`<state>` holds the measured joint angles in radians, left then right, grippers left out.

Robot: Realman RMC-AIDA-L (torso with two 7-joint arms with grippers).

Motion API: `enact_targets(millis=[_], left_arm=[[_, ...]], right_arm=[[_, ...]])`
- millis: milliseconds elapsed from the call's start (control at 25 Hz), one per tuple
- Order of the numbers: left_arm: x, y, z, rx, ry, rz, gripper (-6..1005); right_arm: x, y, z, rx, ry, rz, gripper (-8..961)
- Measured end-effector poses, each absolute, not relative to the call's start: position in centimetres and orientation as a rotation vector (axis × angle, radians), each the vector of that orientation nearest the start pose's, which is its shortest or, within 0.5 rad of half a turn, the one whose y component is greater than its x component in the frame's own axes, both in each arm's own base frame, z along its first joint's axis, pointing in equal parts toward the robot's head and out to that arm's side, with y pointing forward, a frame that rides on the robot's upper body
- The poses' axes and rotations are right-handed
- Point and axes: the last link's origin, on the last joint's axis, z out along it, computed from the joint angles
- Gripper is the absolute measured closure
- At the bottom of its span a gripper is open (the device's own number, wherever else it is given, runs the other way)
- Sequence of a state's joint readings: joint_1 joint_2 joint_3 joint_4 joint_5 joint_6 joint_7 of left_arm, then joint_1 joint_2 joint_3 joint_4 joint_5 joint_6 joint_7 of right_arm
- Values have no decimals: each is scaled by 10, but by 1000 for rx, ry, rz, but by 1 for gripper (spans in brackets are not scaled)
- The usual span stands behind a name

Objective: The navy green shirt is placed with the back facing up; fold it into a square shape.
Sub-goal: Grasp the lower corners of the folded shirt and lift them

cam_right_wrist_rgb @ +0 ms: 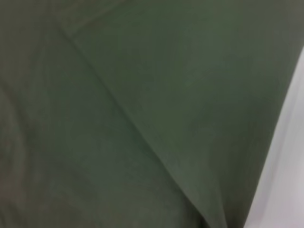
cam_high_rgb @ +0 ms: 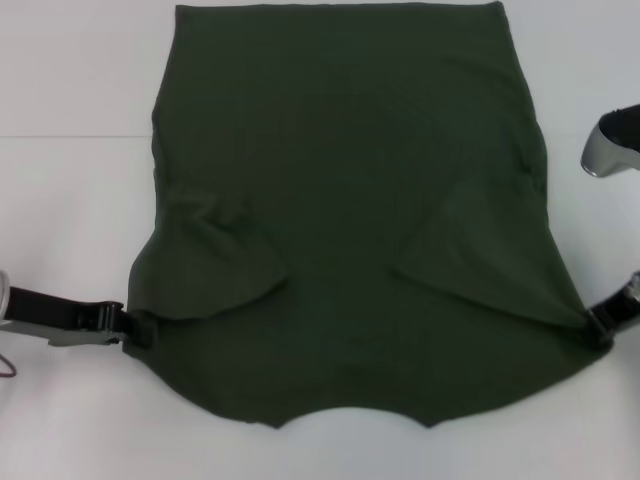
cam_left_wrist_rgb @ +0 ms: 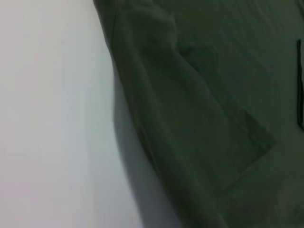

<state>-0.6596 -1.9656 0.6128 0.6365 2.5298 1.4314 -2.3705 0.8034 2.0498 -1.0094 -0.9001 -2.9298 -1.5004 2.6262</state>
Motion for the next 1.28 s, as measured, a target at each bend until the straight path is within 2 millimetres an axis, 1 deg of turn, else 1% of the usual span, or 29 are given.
enact_targets(millis=[200,400,680,960,1080,1280], left_arm=[[-314,349,41,-2266,-1846,-82,960],[-314,335,46,-2318,-1908,-61,959],[-309,319,47,-2402,-1971,-43,959],[-302,307,45,-2487,-2028,-10,960],[-300,300,43,-2520,-2058,22,960],[-300,287,42,-2569,-2100,134,960]], right_arm=[[256,376,36,-2290,1352,-730,932],[263,362,45,-2357,1342,-802,933],[270,343,47,-2461,1339,-879,933],[270,330,49,-2561,1325,-945,933],[269,325,48,-2601,1314,-974,932],[268,319,47,-2655,1295,-1007,932]])
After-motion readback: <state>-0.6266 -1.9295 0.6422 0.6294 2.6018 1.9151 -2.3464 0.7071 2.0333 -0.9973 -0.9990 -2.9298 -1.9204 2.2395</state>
